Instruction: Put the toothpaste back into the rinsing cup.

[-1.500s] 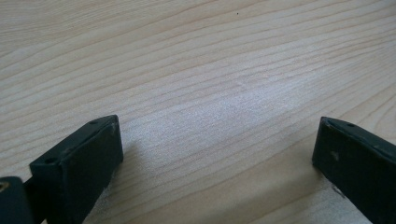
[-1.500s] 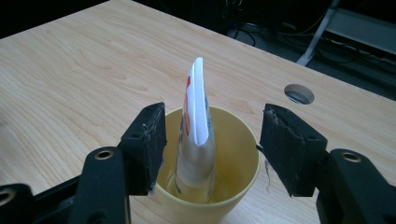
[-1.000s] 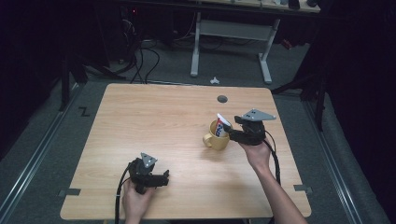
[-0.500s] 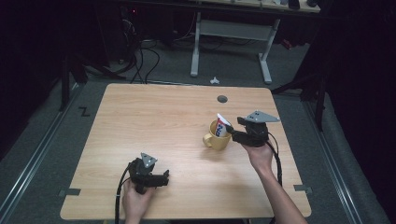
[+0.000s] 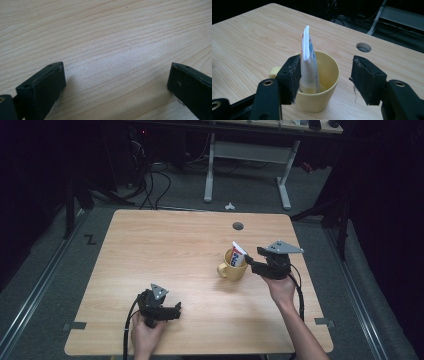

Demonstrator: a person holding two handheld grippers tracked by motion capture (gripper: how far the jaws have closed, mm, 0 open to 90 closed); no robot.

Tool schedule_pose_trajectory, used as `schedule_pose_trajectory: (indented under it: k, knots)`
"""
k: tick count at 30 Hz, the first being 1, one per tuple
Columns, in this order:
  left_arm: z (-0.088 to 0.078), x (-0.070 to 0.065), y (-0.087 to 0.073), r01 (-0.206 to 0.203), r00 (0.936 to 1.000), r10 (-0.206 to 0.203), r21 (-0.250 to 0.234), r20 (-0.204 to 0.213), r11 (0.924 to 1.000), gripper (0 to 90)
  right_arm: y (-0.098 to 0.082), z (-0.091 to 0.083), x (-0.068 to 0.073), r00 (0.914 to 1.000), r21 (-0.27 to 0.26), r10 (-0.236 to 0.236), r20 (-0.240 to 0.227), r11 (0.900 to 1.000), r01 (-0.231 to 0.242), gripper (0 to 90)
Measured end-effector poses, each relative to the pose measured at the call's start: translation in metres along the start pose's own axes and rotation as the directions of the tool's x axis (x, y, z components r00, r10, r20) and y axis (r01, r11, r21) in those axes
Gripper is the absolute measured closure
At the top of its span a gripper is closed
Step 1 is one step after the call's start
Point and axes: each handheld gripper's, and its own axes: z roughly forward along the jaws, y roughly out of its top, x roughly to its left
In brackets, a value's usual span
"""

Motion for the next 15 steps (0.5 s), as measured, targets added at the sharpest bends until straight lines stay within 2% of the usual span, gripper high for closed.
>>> schedule_pose_trajectory:
  k: [15]
  knots:
    - [0.0001, 0.0, 0.0, 0.0, 1.0, 0.0, 0.0, 0.0, 1.0, 1.9, -0.0026, -0.0042, -0.0019, 1.0, -0.01, 0.009, 0.002, 1.0, -0.009, 41.2]
